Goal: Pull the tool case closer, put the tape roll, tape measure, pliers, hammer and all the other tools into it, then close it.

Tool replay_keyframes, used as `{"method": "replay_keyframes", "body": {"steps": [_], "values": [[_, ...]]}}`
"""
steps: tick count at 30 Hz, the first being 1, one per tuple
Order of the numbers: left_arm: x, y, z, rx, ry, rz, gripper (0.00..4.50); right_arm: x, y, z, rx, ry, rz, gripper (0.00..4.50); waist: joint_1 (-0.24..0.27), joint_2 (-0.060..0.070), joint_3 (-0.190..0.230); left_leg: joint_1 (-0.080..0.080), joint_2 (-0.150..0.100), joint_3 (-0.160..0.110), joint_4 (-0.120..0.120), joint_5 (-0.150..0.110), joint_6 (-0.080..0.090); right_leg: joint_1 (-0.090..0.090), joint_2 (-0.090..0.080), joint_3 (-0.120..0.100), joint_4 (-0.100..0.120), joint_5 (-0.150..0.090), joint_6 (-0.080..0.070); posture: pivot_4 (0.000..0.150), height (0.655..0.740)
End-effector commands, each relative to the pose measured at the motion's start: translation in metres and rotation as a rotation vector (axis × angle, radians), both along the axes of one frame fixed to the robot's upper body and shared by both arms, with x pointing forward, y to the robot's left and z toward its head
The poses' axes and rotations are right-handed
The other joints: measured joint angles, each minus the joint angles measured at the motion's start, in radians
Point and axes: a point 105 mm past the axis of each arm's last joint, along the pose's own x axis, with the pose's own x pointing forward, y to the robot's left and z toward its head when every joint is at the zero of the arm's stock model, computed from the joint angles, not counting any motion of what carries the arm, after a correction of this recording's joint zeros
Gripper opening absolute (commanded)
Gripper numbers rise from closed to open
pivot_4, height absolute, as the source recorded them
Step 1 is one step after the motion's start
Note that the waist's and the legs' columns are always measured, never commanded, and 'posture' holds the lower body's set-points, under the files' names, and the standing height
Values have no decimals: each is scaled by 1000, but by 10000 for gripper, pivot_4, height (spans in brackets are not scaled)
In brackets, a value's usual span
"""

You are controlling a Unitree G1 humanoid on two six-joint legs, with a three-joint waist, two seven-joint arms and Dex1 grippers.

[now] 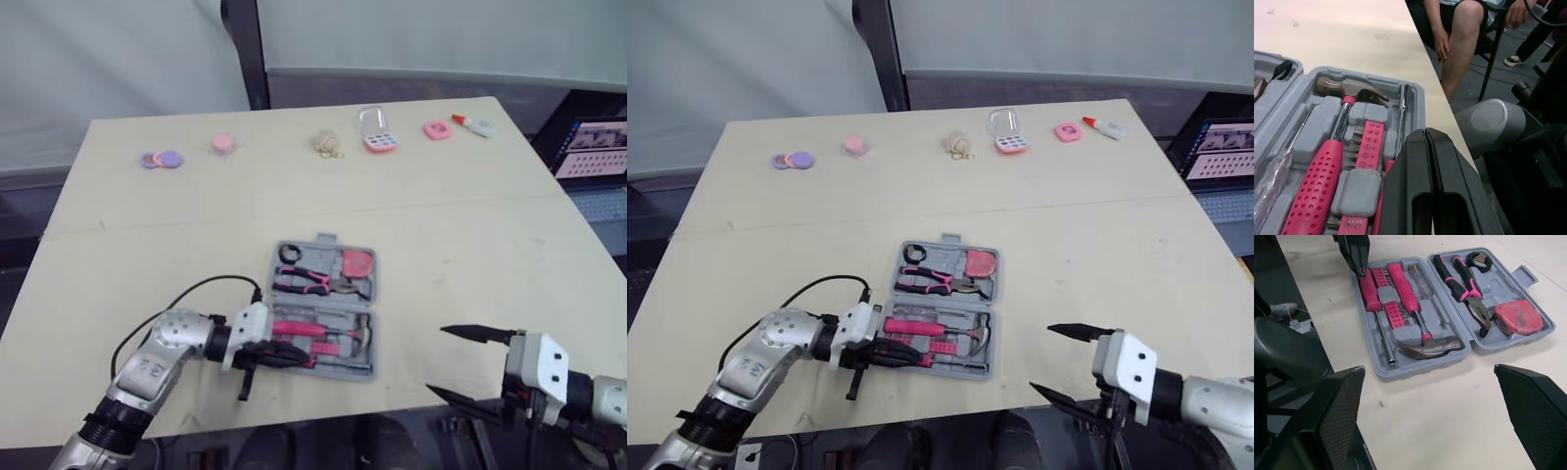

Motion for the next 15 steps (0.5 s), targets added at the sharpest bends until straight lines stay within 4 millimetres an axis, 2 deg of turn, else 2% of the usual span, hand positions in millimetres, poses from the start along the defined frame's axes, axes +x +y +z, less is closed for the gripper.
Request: {"method": "replay_keyframes", "body": {"steps": [1, 15], "values": [[1, 5, -2, 8, -18, 21, 652, -4, 5, 11, 29, -26, 16, 45000, -1, 0, 0, 0, 0, 0, 0, 0, 0, 0, 0, 0, 0, 0, 0, 1500, 7400], [5, 15, -22, 71, 0, 59, 652, -6, 11, 13, 86, -23, -6, 45000, -1, 0, 0, 0, -1, 0, -1, -2, 3, 0, 0, -2, 0, 0, 0, 1500, 7400]]}}
